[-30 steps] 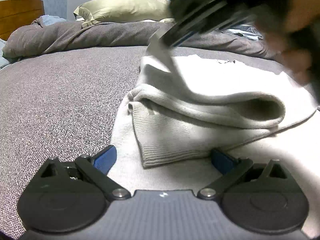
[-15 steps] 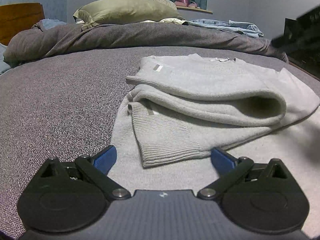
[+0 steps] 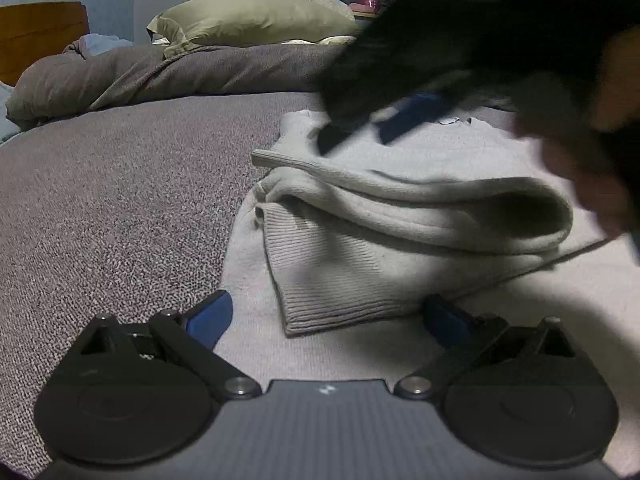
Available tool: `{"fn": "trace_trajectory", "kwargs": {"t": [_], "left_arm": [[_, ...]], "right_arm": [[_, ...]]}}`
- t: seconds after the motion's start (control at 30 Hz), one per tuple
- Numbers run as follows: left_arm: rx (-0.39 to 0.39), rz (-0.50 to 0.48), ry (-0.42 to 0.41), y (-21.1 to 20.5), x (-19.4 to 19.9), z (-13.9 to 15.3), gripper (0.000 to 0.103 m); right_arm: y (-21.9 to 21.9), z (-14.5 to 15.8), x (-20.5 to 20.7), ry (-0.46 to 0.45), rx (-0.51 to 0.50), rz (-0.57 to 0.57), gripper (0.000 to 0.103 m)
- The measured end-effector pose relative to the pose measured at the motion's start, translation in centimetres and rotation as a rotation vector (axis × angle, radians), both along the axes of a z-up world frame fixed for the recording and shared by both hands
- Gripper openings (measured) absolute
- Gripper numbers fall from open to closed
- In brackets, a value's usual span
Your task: Fold small clothes
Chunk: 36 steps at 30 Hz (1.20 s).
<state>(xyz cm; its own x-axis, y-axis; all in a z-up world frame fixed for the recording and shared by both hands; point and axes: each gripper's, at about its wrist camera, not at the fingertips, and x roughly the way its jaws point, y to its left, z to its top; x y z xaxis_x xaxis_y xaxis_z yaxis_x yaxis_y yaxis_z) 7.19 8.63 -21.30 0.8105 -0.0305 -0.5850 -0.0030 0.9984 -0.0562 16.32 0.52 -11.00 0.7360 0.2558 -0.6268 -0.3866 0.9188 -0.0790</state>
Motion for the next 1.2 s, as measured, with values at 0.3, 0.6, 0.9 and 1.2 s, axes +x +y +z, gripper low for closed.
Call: {"fn": "trace_trajectory", "kwargs": {"t": [0.3,0.6,0.9,1.2], "left_arm": [[-0.017,-0.005,0.002,0.3,0.1,-0.1,0.103],[-0.02,-0.005,0.004,0.3,0.1,-0.1,0.103],[-0.004,-0.003,0.003,0.2,0.3,0.1,0.103],[0.007,-0.004,0.003,-0.2,0.2,-0.1,0.103]], "right_arm": [[5.4,-2.0,3.3,0.0,-0.066,0.024,0.052],[5.2,-1.2,2.0,-0.036,-0.094,0.027,0.005],[-2.9,5.6,-2.2,-0.13,0.047,-0.052,0.005],[-16.3,10.1,-8.4,-0.179,0.098,-0.201,0.005]]}}
